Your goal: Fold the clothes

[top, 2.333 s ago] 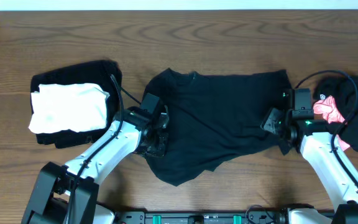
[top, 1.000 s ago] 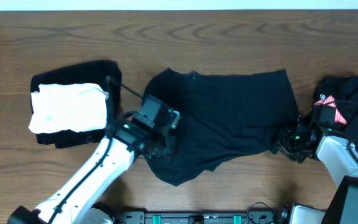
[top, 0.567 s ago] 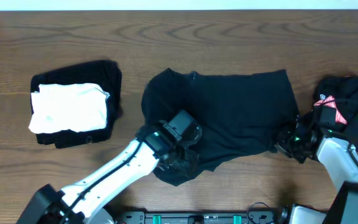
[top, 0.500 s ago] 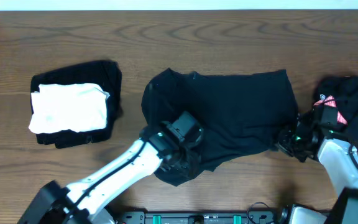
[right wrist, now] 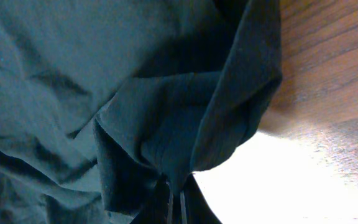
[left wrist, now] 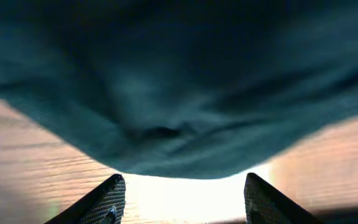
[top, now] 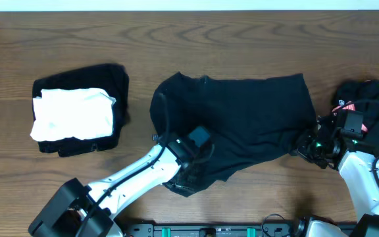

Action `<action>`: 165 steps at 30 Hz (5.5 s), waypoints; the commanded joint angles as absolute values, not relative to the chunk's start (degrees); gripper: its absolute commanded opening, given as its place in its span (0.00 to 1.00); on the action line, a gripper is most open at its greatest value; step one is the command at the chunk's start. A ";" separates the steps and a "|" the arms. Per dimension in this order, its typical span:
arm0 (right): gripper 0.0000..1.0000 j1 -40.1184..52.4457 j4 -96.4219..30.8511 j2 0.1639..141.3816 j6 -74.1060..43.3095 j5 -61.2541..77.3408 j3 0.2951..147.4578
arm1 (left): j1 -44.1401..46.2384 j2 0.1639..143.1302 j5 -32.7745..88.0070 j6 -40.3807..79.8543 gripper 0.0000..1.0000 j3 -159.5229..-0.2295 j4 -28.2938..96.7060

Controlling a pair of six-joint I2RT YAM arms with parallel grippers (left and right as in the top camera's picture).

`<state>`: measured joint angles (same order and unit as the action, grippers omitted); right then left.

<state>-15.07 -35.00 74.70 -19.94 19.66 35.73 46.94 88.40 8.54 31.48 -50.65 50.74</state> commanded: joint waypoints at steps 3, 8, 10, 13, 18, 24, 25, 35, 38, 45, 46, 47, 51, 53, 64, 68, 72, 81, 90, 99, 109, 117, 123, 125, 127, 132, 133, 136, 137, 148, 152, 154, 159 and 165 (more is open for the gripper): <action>0.01 -14.59 -35.14 74.13 -18.09 19.75 36.71 | 44.36 86.78 4.38 40.84 0.67 -49.45 50.30; 0.01 -14.59 -35.18 74.13 -17.85 19.77 36.71 | 41.58 86.78 7.35 43.81 0.69 -44.71 46.59; 0.01 -14.59 -35.33 74.13 -17.45 19.77 36.71 | 40.56 86.65 8.47 45.12 0.69 -42.46 44.31; 0.01 -14.59 -35.51 74.13 -16.58 19.75 36.71 | 38.94 85.86 9.04 45.47 0.70 -41.89 44.07; 0.01 -14.59 -35.55 74.13 -16.62 19.77 36.71 | 38.00 85.52 11.60 45.47 0.82 -41.67 43.66; 0.01 -14.59 -35.53 74.13 -16.60 19.75 36.71 | 37.93 85.52 14.11 41.65 0.84 -41.56 39.99; 0.01 -14.59 -35.53 74.13 -16.60 19.75 36.71 | 37.93 85.52 14.92 41.65 0.80 -41.56 39.70; 0.01 -14.59 -35.53 74.13 -16.60 19.75 36.73 | 37.93 85.47 20.97 41.85 0.11 -41.56 37.19; 0.01 -14.59 -35.57 74.13 -16.56 19.75 36.73 | 37.78 84.73 19.86 41.65 0.06 -41.60 37.56; 0.01 -14.59 -36.10 74.13 -15.55 19.70 36.73 | 36.67 75.02 11.33 40.38 0.06 -44.60 48.07; 0.01 -14.59 -36.16 74.13 -15.55 19.73 36.75 | 36.69 73.54 11.49 40.69 0.06 -44.58 48.95; 0.01 -14.59 -36.18 74.13 -15.55 19.73 36.73 | 36.67 71.99 11.51 41.80 0.14 -44.45 50.24; 0.01 -14.59 -36.45 74.13 -15.55 19.73 36.73 | 36.58 68.66 11.07 48.80 0.44 -42.15 50.43; 0.01 -14.59 -36.60 74.13 -15.55 19.73 36.73 | 35.90 68.36 11.16 49.98 0.51 -40.69 48.25; 0.01 -14.59 -36.58 74.13 -15.55 19.73 36.75 | 27.75 68.47 22.11 52.47 0.68 -29.71 36.34; 0.01 -14.59 -36.58 74.13 -15.55 19.73 36.75 | 27.62 68.58 22.37 52.53 0.72 -29.19 33.93; 0.01 -14.59 -36.58 74.13 -15.57 19.73 36.75 | 27.62 70.83 22.57 54.39 0.72 -29.04 32.95; 0.01 -14.59 -36.56 74.13 -15.57 19.73 36.75 | 27.59 82.00 26.20 54.87 0.63 -28.73 27.62; 0.01 -14.59 -35.92 74.13 -15.57 19.70 36.75 | 27.59 82.24 26.89 52.75 0.06 -29.17 26.46; 0.01 -14.59 -37.10 73.71 -14.50 19.94 36.80 | 27.62 74.74 23.99 45.36 0.06 -37.01 36.42; 0.01 -14.50 -53.98 67.81 -13.58 19.94 44.80 | 27.59 60.93 16.78 41.56 0.06 -47.29 49.08; 0.01 -10.74 -51.59 69.23 -13.21 19.09 50.54 | 27.29 61.41 10.57 39.53 0.06 -47.29 43.75; 0.01 -9.30 -47.31 75.37 -14.26 19.07 50.59 | 26.04 64.10 10.63 28.47 0.06 -47.29 29.19; 0.01 -9.30 -45.10 77.87 -14.98 19.09 50.59 | 26.04 65.69 10.39 25.80 0.06 -47.29 25.58; 0.01 -9.30 -42.78 79.88 -15.84 19.09 50.59 | 26.04 67.99 10.39 24.77 0.06 -47.29 23.31; 0.01 -9.30 -36.23 84.07 -17.98 20.23 50.59 | 25.98 75.46 10.39 21.41 0.06 -47.29 17.96; 0.01 -9.30 -34.00 85.25 -18.52 20.21 50.59 | 25.80 77.52 10.37 21.41 0.06 -47.29 16.12; 0.01 -9.30 -30.15 87.61 -21.19 20.29 50.59 | 24.86 81.67 10.41 20.99 0.06 -47.29 11.84; 0.01 -9.30 -27.70 88.99 -22.35 20.93 50.59 | 24.10 83.33 10.41 20.97 0.06 -47.29 9.85; 0.02 -9.30 -17.56 93.21 -27.86 20.40 50.59 | 16.49 87.68 10.41 20.14 0.06 -47.29 2.17; 0.01 -9.30 -16.45 94.04 -28.93 15.40 50.59 | 14.81 87.79 10.41 19.92 0.06 -47.29 2.31; 0.01 -9.32 -15.49 94.78 -28.91 13.85 50.59 | 14.79 87.79 10.41 19.90 0.06 -47.29 2.26; 0.01 -9.30 -12.75 97.30 -28.67 13.50 50.59 | 14.79 88.09 10.41 19.88 0.07 -47.27 2.31; 0.01 -9.34 -8.34 101.65 -28.64 12.21 50.59 | 14.79 90.52 10.41 19.05 0.08 -47.27 2.74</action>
<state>-9.82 -9.41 99.68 -28.18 15.62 49.89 15.31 88.62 11.62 20.51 -46.68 2.52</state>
